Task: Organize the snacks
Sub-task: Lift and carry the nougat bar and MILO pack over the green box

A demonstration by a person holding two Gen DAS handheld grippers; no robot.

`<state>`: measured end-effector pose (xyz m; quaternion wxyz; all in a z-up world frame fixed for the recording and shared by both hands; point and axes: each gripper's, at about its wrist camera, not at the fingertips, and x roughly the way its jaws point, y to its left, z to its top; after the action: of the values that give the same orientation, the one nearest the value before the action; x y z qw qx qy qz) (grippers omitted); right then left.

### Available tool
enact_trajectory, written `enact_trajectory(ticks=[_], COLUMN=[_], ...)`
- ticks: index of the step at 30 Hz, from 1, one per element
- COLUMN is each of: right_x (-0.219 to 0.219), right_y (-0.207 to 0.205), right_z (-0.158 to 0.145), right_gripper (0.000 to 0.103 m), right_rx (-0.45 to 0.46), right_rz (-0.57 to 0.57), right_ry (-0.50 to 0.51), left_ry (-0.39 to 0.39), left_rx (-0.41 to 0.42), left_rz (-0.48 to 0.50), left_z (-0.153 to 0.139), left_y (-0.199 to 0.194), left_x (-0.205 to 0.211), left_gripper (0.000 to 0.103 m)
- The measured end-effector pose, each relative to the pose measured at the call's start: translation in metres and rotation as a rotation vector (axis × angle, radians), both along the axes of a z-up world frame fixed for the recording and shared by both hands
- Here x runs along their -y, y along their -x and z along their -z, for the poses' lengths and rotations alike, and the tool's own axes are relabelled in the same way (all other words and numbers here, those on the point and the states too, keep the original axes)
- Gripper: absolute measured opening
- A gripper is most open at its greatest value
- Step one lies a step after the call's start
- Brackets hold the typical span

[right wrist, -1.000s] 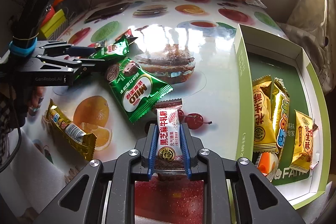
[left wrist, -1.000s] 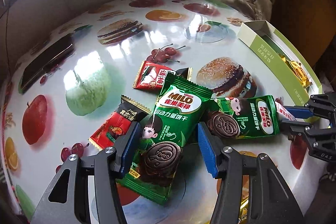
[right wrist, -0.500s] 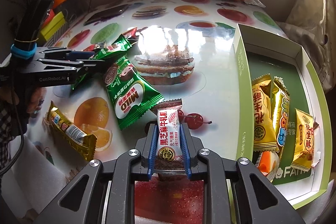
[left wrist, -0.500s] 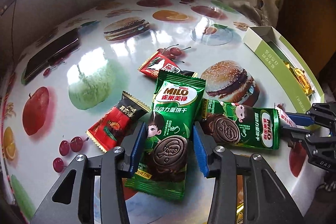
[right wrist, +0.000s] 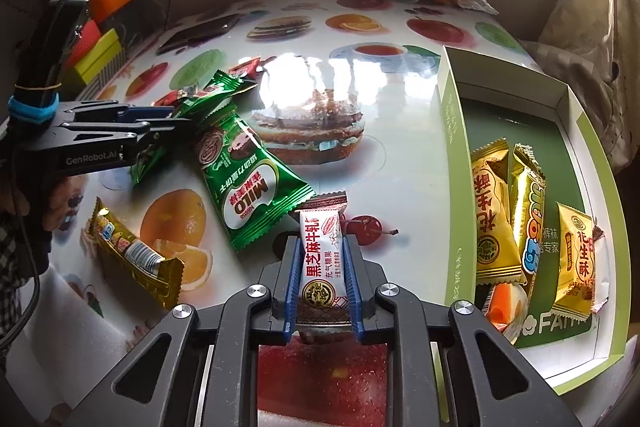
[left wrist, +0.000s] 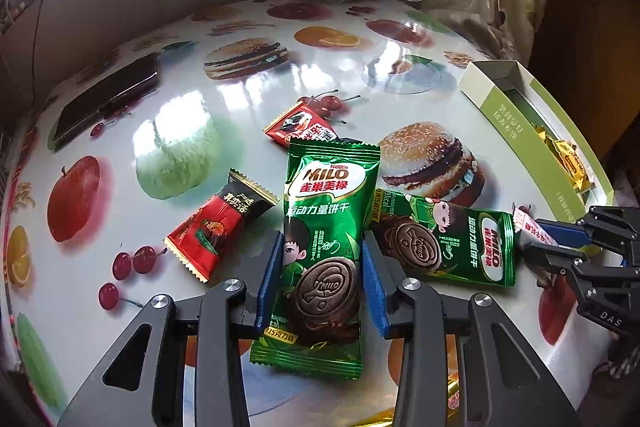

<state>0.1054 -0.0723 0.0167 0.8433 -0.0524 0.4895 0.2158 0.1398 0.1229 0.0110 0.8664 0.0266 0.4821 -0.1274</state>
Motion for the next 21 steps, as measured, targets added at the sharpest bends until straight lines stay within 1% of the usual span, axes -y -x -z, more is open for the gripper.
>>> enact_trajectory(ticks=[7, 13, 16, 17, 21], right_x=[0.002, 0.003, 0.002, 0.002, 0.001], right_y=[0.002, 0.006, 0.008, 0.008, 0.011], right_z=[-0.006, -0.015, -0.019, -0.021, -0.024], right_gripper=[0.020, 0.019, 0.017, 0.012, 0.011], right_rx=[0.017, 0.039, 0.049, 0.053, 0.065], right_rz=[0.018, 0.025, 0.025, 0.024, 0.016], right_ry=[-0.006, -0.019, -0.027, -0.032, -0.027], left_ry=[0.012, 0.014, 0.014, 0.009, 0.020], left_rx=[0.014, 0.043, 0.058, 0.066, 0.076], left_rz=[-0.015, -0.035, -0.045, -0.044, -0.043], left_z=[-0.005, -0.017, -0.024, -0.026, -0.031], left_y=[0.009, 0.019, 0.024, 0.025, 0.030], left_x=[-0.001, -0.001, 0.001, 0.002, 0.004], left_gripper=[0.039, 0.039, 0.039, 0.039, 0.039])
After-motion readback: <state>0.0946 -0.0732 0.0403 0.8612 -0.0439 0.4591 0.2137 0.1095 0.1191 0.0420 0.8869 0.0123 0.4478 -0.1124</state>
